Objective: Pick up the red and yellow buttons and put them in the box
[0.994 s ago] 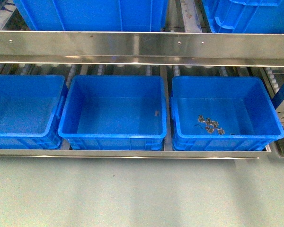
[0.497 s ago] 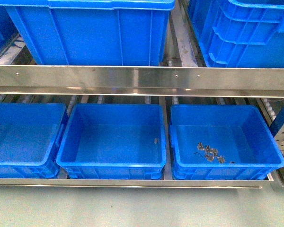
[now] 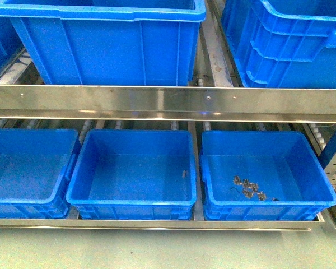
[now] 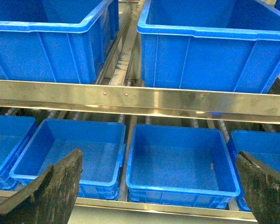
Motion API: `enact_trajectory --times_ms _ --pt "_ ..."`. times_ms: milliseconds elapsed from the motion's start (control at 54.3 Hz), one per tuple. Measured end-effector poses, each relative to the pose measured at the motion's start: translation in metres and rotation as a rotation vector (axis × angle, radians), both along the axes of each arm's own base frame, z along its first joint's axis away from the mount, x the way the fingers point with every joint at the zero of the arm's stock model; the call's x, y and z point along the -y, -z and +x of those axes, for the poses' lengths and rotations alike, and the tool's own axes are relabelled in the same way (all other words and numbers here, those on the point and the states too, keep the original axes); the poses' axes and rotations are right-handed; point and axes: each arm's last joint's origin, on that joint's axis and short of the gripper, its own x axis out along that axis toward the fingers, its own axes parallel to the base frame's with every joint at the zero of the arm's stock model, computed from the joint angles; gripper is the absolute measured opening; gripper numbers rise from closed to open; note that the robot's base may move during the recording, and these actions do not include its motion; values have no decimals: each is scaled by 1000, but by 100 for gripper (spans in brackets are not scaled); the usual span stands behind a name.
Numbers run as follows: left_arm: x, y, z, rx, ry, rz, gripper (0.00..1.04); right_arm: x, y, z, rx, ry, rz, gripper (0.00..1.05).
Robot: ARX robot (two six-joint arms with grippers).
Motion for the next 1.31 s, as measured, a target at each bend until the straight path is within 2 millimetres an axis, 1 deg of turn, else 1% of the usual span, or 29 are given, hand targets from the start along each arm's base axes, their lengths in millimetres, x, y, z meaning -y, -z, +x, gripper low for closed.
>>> enact_trajectory --times_ms 55,147,184,221,276,294,387,460,479,515,957,1307 --pt "0 0 0 0 0 0 97 -3 11 -9 -51 41 -89 84" --pt "0 0 0 0 0 0 97 -10 35 -19 -93 45 -269 69" --pt "0 0 0 0 0 0 97 -13 46 -24 -108 42 -309 62" --pt "0 0 0 0 0 0 97 -15 52 -26 -109 42 -337 56" --pt "0 0 0 0 -1 0 97 -18 55 -29 -90 50 -377 46" --pt "0 0 0 0 -1 0 97 -18 55 -29 -86 50 -379 44" --pt "0 0 0 0 0 0 97 -25 57 -30 -73 81 -406 26" --pt "0 0 0 0 -1 0 97 -30 62 -30 -71 52 -413 14" --pt "0 0 0 0 0 0 97 -31 64 -30 -71 39 -418 9" --pt "0 0 0 0 0 0 97 -32 66 -30 -73 35 -424 2" --pt "0 0 0 0 0 0 97 -31 79 -31 -64 47 -427 3" --pt "0 0 0 0 0 0 97 -31 78 -32 -42 51 -427 3"
